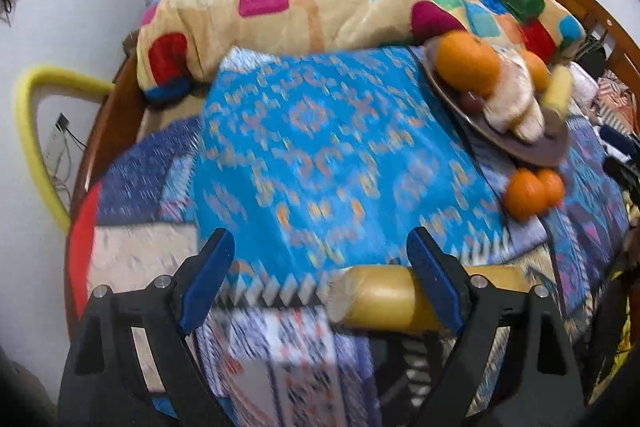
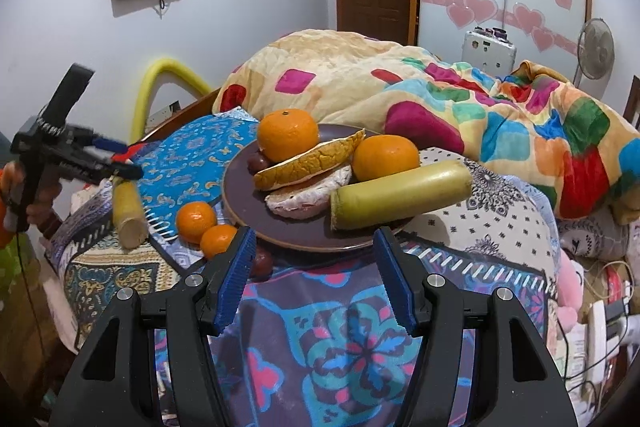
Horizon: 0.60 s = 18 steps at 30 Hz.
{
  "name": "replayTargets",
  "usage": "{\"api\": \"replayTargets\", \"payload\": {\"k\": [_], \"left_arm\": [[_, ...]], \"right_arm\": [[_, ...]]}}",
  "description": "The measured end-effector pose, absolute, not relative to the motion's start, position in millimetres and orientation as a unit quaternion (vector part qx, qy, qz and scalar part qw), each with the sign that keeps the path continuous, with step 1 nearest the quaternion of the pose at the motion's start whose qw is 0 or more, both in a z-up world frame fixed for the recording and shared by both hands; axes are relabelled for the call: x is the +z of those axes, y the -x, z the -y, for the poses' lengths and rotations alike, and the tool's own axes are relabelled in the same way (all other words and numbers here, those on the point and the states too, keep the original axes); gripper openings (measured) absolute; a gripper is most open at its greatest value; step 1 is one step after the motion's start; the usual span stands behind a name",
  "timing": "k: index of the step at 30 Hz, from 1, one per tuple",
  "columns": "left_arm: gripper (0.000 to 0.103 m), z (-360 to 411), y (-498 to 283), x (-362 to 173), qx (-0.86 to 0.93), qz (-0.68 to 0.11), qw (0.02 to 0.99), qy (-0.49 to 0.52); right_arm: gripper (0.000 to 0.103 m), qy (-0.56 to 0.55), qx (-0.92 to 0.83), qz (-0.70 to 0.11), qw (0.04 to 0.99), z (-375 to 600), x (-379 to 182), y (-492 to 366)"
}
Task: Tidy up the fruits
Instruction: 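Open the right tool and withdraw while the left tool reaches the corn cob, then grasp the corn cob with the left tool and lift it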
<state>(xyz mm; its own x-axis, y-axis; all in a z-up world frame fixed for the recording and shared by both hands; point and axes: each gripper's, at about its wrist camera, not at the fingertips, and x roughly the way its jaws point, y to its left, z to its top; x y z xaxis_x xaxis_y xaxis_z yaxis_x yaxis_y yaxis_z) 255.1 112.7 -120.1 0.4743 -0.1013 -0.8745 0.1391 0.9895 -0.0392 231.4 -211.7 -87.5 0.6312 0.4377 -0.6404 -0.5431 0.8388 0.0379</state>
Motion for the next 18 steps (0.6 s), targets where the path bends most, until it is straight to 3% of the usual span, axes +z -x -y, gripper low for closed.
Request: {"api": "replayTargets", "payload": {"k": [6,12,18], "left_arm": [[0.088,-88.9,-229.9,-131.2,-0.027,-0.519,0.854,-0.036],[0.093,-88.5,-198.6,-100.4,0.029,-0.444,0.895,0.003],[0.093,-89.4,-174.4,-104.1,0.047,-0.437,0.898,0.032]], "right_arm": [[0.058,0.071,0.281,-0.333,0.897,208.8,-88.3,-221.9],[0.065,0.065,0.291,-0.341,0.892,206.1,-95.1,-213.7],[0.065,0.067,0.297,-0.343,0.889,205.1,-97.8,-205.8]]}}
